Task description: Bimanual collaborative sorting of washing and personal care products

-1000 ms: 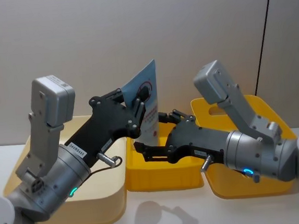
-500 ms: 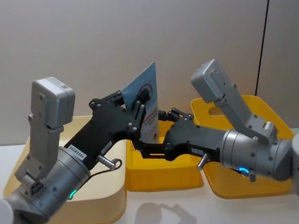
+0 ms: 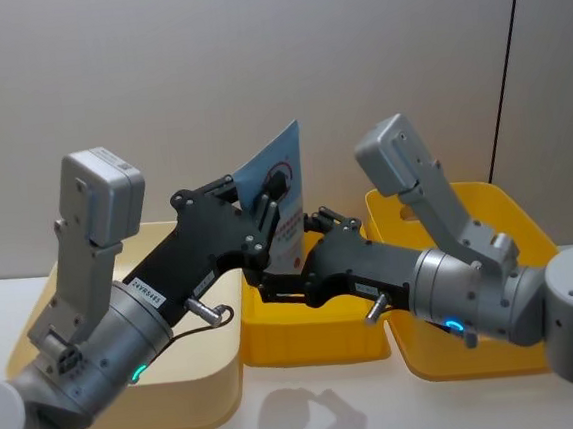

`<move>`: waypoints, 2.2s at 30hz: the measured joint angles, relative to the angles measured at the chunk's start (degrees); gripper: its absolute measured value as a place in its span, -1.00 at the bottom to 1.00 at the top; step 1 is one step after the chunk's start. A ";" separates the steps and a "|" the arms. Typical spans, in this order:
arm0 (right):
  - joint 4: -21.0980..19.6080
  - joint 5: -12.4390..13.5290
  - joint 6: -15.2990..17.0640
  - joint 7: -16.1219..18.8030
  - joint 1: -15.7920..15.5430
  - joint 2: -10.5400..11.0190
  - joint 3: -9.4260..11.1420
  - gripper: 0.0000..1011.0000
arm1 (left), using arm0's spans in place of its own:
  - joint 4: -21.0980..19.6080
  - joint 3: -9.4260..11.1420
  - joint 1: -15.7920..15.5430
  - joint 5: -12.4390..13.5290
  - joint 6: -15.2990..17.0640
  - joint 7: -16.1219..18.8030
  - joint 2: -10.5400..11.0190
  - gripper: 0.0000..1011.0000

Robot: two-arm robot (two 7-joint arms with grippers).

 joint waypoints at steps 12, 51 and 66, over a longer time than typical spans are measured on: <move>1.03 0.05 -0.79 -1.01 0.55 -0.64 -0.67 0.98 | -0.02 -0.11 0.00 0.13 0.10 0.08 0.11 -0.72; 1.91 0.02 -1.50 -2.04 0.90 -1.09 -1.13 0.15 | 0.15 -0.19 -0.08 0.30 0.06 0.10 0.12 -0.72; 1.92 0.02 -1.50 -2.05 0.90 -1.09 -1.13 0.07 | 0.15 -0.18 -0.08 0.30 0.06 0.10 0.12 -0.72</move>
